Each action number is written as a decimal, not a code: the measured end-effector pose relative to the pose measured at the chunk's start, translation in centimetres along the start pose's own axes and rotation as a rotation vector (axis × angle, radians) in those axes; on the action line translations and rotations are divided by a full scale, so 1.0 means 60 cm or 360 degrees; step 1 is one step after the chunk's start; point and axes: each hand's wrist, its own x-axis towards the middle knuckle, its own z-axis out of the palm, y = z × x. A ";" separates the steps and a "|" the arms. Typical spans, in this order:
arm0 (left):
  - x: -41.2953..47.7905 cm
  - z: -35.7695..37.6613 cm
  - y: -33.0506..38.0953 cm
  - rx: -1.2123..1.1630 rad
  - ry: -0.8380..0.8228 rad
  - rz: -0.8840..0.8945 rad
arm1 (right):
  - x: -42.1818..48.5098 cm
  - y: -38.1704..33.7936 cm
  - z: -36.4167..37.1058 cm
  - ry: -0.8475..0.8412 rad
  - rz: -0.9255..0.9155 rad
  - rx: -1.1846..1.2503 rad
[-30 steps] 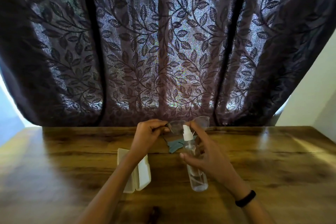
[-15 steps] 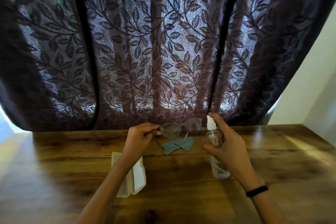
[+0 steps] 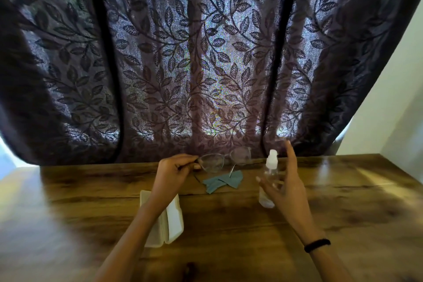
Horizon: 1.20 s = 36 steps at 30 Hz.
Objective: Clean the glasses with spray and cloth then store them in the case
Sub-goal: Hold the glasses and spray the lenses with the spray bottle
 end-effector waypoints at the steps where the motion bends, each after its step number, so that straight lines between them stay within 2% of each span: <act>1: 0.000 0.000 0.000 0.0001 0.0002 0.0003 | -0.002 0.009 0.002 -0.0005 0.0064 0.0012; 12: -0.002 0.001 -0.005 -0.0008 0.0080 -0.0004 | -0.027 0.057 0.015 -0.0080 0.0397 0.0147; 20: -0.005 0.006 -0.016 -0.0067 0.0058 -0.0025 | -0.022 0.038 0.011 -0.0116 0.0473 0.0170; 24: -0.006 0.004 -0.001 -0.0194 0.0077 -0.0015 | 0.012 0.009 -0.002 0.0023 0.0262 -0.0063; 27: -0.006 0.000 0.005 -0.0296 0.0078 -0.0028 | 0.039 -0.010 -0.003 -0.0013 0.0222 -0.0114; 31: -0.006 -0.004 0.005 -0.0503 0.0043 -0.0158 | 0.054 -0.021 0.006 -0.0186 0.0198 -0.0211; 36: -0.018 -0.009 -0.011 -0.0917 0.0080 -0.0401 | 0.046 -0.036 0.018 -0.0111 0.0124 -0.0199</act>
